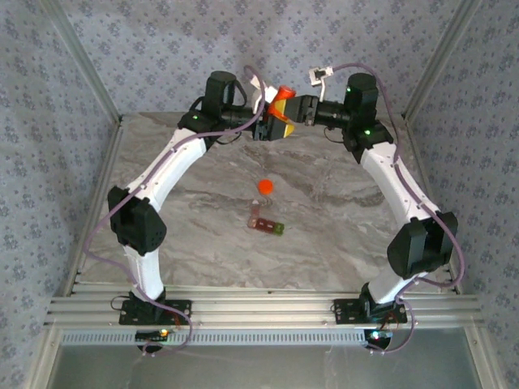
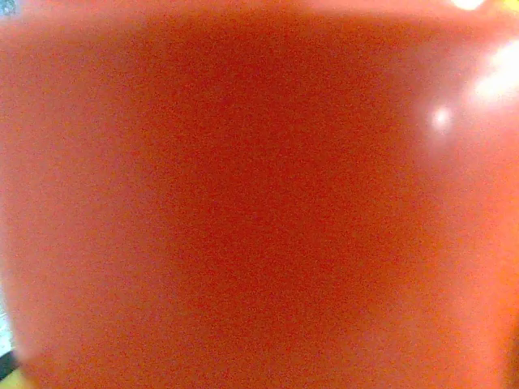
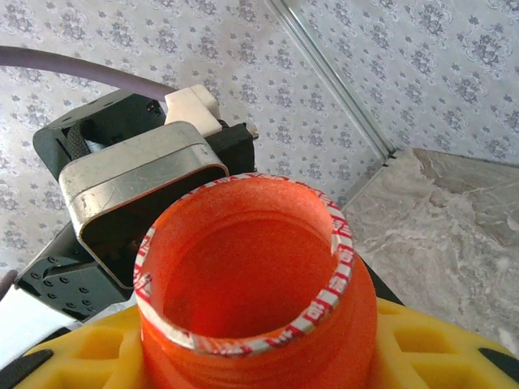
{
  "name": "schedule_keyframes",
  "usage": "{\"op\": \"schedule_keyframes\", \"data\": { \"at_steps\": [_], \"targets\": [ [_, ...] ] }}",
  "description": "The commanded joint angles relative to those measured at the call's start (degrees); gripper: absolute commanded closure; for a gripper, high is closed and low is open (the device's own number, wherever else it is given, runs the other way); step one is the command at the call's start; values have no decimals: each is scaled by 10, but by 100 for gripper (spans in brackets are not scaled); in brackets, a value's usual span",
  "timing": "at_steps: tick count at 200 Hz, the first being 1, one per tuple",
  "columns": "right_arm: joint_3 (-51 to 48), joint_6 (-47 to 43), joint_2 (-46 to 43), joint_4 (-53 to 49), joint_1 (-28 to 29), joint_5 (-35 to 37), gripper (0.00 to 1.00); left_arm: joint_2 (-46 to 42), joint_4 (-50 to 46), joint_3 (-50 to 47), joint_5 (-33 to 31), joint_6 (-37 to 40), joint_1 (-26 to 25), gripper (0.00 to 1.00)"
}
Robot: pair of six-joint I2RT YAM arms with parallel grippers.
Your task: Sort the pills into containers
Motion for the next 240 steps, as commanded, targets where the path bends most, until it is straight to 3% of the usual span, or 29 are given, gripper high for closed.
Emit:
{"op": "schedule_keyframes", "data": {
  "at_steps": [1,29,75,187,240],
  "targets": [
    [-8,56,-17,33,-22,20,71,-33,74,-30,-14,-3,10,55],
    [-14,54,-21,28,-24,27,71,-61,169,-90,-28,-54,26,42],
    [-20,62,-21,32,-28,31,71,-75,199,-117,-33,-69,33,36],
    [4,72,3,37,1,25,71,-55,203,-99,-16,-80,28,33],
    [8,71,7,36,6,27,71,-49,194,-92,0,-80,26,38]
  ]
}}
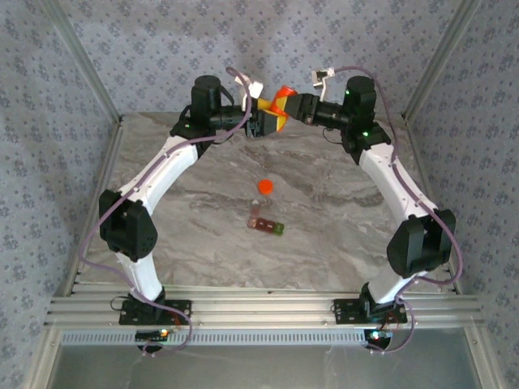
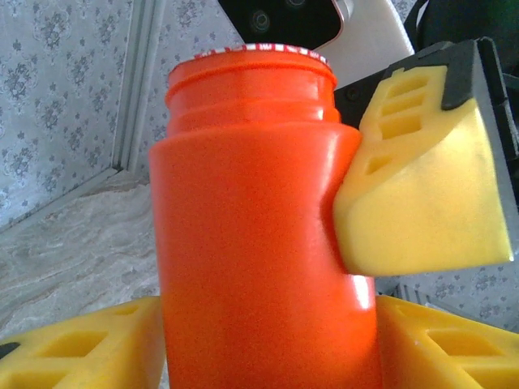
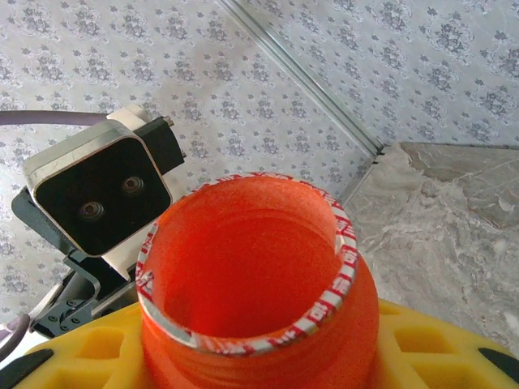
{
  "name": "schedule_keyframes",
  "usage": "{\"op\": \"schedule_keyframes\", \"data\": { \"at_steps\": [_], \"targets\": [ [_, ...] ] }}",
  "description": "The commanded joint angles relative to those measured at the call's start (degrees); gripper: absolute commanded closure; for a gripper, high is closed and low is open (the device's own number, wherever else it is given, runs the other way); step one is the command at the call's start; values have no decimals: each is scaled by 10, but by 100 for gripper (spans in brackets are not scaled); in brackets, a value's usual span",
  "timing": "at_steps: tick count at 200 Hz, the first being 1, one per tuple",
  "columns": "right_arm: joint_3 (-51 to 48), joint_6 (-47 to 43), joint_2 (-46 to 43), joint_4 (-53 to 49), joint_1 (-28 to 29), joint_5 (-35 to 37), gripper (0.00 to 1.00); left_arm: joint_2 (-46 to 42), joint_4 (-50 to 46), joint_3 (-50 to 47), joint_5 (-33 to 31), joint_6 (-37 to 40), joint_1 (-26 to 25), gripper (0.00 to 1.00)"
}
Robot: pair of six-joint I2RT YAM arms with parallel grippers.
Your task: Sort the pills into containers
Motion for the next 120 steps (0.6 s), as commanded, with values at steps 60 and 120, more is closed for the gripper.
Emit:
{"op": "schedule_keyframes", "data": {
  "at_steps": [60,120],
  "targets": [
    [24,14,1,21,7,-7,71,6,-4,25,29,-5,-8,41],
    [23,18,0,24,8,-7,71,8,-11,25,36,-6,-12,40]
  ]
}}
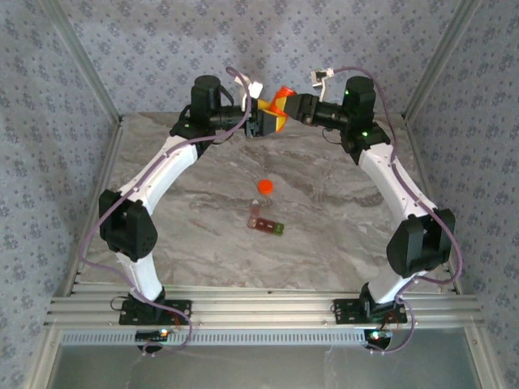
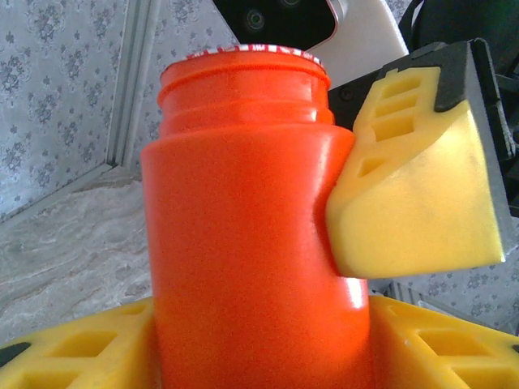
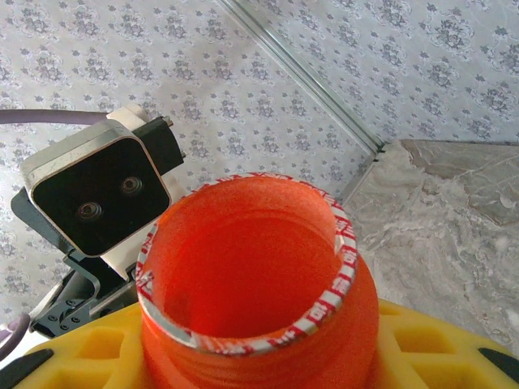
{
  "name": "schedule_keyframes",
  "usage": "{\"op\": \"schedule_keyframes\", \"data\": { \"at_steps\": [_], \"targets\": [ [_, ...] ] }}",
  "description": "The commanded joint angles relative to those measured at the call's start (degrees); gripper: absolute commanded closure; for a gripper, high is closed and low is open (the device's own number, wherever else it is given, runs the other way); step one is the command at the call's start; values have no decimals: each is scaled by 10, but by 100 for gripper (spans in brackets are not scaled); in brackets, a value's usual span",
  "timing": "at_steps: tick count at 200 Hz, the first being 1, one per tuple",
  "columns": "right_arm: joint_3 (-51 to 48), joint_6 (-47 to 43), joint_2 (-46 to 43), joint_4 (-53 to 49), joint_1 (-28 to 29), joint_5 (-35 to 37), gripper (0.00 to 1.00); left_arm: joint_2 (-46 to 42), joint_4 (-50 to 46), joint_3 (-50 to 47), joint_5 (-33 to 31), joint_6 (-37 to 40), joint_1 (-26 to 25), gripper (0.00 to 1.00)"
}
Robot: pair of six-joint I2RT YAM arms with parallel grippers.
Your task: Sort the pills into containers
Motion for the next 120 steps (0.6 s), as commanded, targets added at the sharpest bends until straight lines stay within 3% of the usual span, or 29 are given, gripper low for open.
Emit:
{"op": "schedule_keyframes", "data": {
  "at_steps": [1,70,120],
  "targets": [
    [22,14,-1,24,6,-7,71,8,-5,23,28,-2,-11,40],
    [21,17,-2,26,7,-6,71,13,-20,30,42,-6,-14,38],
    [16,16,-6,23,6,-5,72,7,3,21,31,-15,-10,51]
  ]
}}
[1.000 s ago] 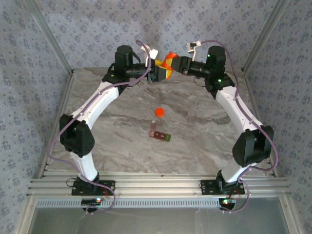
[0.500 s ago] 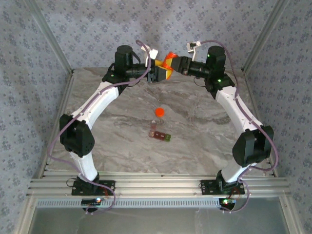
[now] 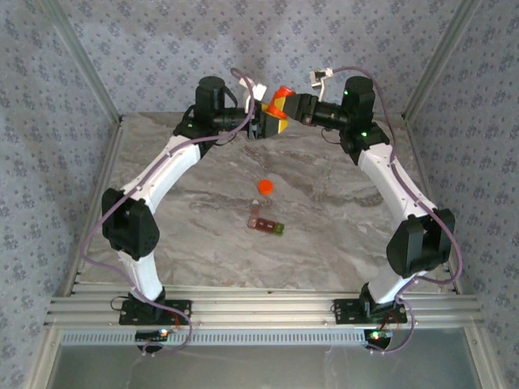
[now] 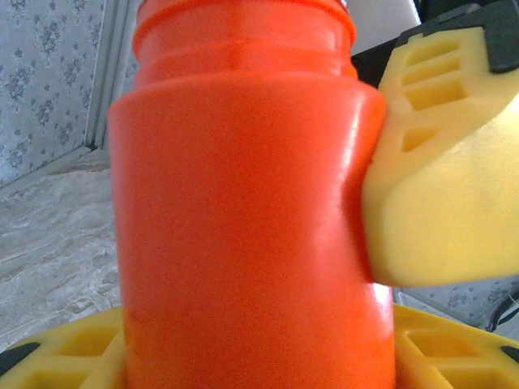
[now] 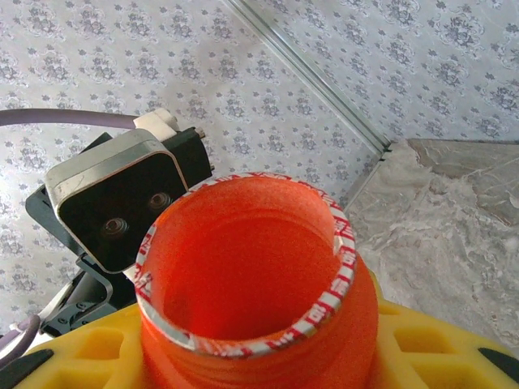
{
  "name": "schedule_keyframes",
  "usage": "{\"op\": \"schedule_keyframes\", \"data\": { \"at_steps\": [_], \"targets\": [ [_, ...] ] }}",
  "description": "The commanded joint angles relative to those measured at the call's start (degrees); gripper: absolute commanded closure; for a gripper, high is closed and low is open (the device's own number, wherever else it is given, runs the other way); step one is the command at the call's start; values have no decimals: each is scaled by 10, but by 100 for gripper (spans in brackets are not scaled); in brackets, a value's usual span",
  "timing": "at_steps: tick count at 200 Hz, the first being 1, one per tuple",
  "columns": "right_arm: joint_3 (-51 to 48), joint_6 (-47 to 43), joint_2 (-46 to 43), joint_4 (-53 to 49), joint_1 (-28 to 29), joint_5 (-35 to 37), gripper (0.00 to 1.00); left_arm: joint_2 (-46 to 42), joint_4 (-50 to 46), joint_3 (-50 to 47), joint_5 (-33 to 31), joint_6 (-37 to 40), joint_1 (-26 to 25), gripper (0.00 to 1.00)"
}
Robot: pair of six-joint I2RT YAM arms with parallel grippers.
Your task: Sort the pills into containers
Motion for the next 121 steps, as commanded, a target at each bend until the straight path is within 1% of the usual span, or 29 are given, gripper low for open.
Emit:
{"op": "schedule_keyframes", "data": {
  "at_steps": [1,15,34,51,55,62,70,72,73,74,77,80,81,91,102,121],
  "targets": [
    [16,7,-6,17,2,-2,72,-4,22,13,15,-1,-2,51],
    [13,5,-7,15,1,-1,72,-10,45,1,8,-11,0,66],
    [11,6,-8,15,0,1,71,-20,73,-16,-4,-23,4,75],
    [12,8,-8,15,-1,2,69,-28,90,-30,-14,-28,6,88],
    [12,8,-8,15,-1,2,68,-29,93,-32,-16,-28,6,89],
    [13,9,-8,15,-2,2,62,-32,95,-36,-19,-28,7,94],
    [13,13,-8,16,-5,3,51,-34,94,-38,-21,-27,9,100],
    [13,15,-10,17,-6,3,48,-34,94,-39,-22,-27,10,100],
    [13,15,-10,17,-6,3,48,-35,94,-40,-22,-27,10,100],
    [13,16,-11,18,-7,4,46,-35,94,-41,-22,-27,10,100],
    [13,18,-12,19,-10,4,42,-36,94,-41,-22,-26,11,100],
    [13,20,-13,20,-12,5,40,-37,94,-42,-23,-26,12,100],
    [12,23,-13,22,-14,4,38,-37,94,-43,-23,-26,12,100],
    [7,38,-21,32,-29,6,30,-41,93,-47,-26,-24,16,100],
    [-3,55,-31,49,-46,5,26,-44,93,-52,-27,-22,20,100],
    [-23,69,-55,44,-80,-1,23,-51,91,-60,-27,-17,29,100]
  ]
}}
